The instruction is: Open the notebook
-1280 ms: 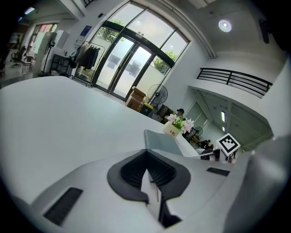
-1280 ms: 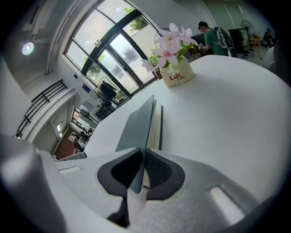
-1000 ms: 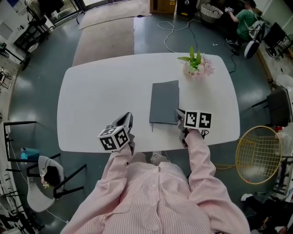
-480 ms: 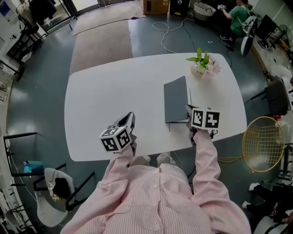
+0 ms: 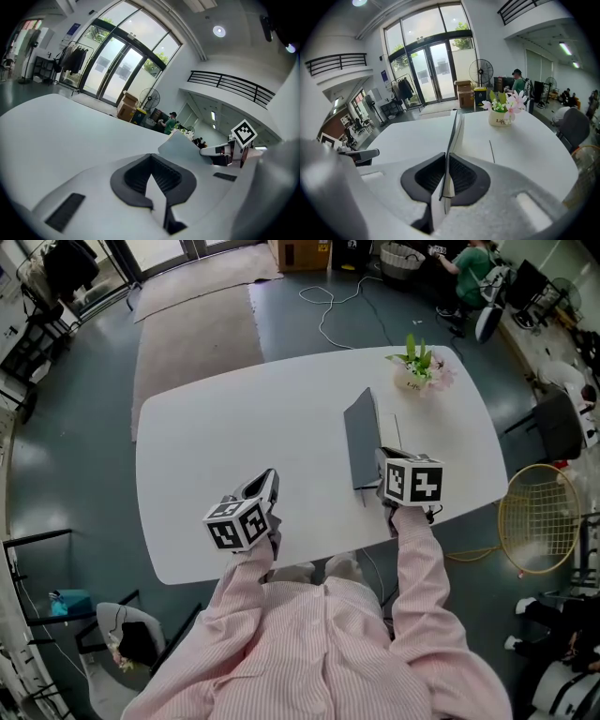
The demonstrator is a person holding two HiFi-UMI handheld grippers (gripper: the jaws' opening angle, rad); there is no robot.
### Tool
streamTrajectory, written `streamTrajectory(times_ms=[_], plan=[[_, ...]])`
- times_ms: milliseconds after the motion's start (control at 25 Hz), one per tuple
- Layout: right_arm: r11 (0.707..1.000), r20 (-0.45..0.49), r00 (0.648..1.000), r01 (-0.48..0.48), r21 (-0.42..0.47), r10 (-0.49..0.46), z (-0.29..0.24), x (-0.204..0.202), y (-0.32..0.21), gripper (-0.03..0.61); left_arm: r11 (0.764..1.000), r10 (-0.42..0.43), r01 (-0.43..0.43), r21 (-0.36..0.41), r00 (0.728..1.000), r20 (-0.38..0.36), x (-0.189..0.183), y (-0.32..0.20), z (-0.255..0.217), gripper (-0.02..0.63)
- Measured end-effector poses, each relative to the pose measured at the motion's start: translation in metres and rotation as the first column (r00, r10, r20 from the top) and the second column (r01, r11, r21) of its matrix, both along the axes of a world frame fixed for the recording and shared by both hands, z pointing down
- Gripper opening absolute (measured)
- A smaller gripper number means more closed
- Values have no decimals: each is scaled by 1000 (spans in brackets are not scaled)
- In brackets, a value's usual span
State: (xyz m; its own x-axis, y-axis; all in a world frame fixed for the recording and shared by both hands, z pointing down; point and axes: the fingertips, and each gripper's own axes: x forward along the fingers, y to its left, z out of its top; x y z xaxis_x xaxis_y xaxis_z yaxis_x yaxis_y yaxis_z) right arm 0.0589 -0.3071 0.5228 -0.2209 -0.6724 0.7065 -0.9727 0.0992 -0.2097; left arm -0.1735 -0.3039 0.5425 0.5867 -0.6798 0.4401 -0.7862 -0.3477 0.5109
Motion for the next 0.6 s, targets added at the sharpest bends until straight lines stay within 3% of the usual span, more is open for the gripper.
streamTrajectory(times_ms=[600], plan=[[994,-155,983,106,24,-101,4,-89,-8,34,1000,2,-2,4,1000,0,-37,0,2,2]])
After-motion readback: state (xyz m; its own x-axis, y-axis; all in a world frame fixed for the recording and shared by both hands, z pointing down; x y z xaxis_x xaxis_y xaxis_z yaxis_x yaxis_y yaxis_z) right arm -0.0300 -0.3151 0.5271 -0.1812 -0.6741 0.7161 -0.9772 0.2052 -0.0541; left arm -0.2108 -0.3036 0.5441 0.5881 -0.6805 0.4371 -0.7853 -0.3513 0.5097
